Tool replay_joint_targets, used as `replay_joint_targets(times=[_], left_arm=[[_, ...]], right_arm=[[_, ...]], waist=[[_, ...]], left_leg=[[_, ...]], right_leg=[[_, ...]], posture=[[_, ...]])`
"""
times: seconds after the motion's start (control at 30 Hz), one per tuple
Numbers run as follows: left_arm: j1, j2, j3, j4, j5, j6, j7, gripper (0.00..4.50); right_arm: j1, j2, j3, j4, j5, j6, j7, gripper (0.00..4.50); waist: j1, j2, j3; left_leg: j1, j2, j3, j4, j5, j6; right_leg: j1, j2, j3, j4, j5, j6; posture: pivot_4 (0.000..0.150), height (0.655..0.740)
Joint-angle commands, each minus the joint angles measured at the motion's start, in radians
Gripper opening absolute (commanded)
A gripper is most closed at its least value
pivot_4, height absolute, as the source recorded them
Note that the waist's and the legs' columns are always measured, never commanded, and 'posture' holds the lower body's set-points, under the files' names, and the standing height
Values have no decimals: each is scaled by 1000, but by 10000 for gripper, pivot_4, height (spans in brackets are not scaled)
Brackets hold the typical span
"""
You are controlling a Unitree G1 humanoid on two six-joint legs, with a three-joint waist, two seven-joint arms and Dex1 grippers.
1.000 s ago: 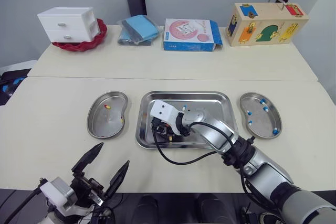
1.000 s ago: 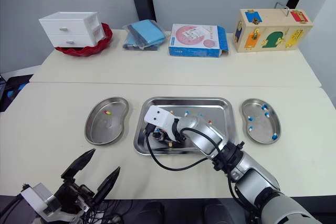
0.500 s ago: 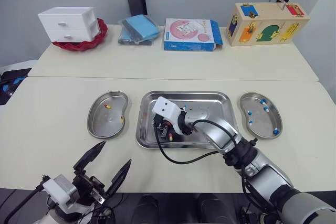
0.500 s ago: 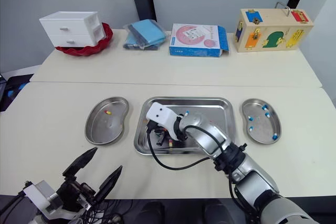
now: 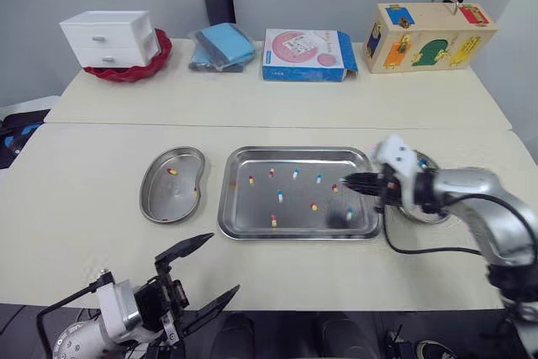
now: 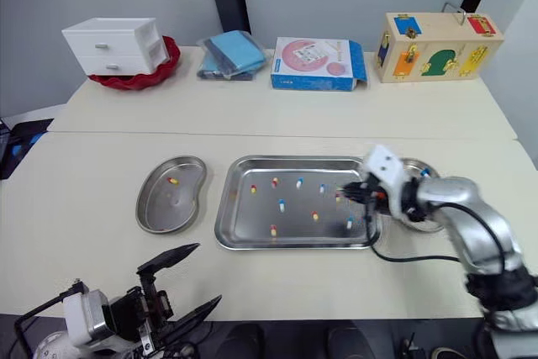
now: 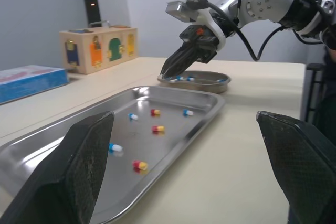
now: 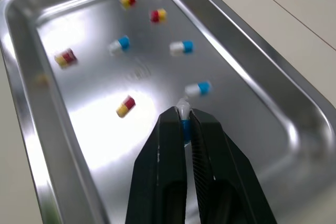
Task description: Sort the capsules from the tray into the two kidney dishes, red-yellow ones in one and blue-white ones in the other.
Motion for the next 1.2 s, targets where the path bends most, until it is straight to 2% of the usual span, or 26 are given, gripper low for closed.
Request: replay_joint_targets(times=[0.03, 0.23, 0.8, 0.87, 0.93, 1.2], left_arm=[[-20, 10, -20, 3, -30, 0, -46, 45000], [-86, 20, -21, 46, -45, 16, -87, 45000], [-83, 16, 1, 14, -39, 40, -52, 45000], [-81, 15, 0, 15, -39, 39, -51, 45000], [-84, 14, -2, 17, -36, 36, -49, 45000], [-82, 11, 12, 49, -36, 12, -61, 45000]], right_arm=[[77, -55, -135, -24, 9, -53, -5, 242], [207, -114, -269, 63, -23, -123, -45, 242], [212, -126, -242, 142, -41, -179, -71, 242], [213, -128, -244, 143, -39, -179, -70, 6668], [213, -127, -247, 149, -39, -182, -71, 10902], [212, -137, -245, 147, -36, -181, -64, 33041]], waist=[[-2, 0, 0], [-1, 0, 0], [-1, 0, 0], [-1, 0, 0], [-1, 0, 0], [0, 0, 0]], left_leg=[[0, 0, 0, 0, 0, 0], [1, 0, 0, 1, 0, 0], [2, 0, 0, 1, 0, 0], [2, 0, 0, 1, 0, 0], [2, 0, 0, 1, 0, 0], [2, 0, 0, 1, 0, 0]], right_leg=[[0, 0, 0, 0, 0, 0], [2, 0, 0, 0, 0, 0], [2, 0, 1, 1, 0, 0], [2, 0, 1, 1, 0, 0], [2, 0, 0, 1, 0, 0], [2, 0, 1, 1, 0, 0]], posture=[[1500, 7400], [1500, 7400], [1500, 7400], [1500, 7400], [1500, 7400], [1500, 7400]])
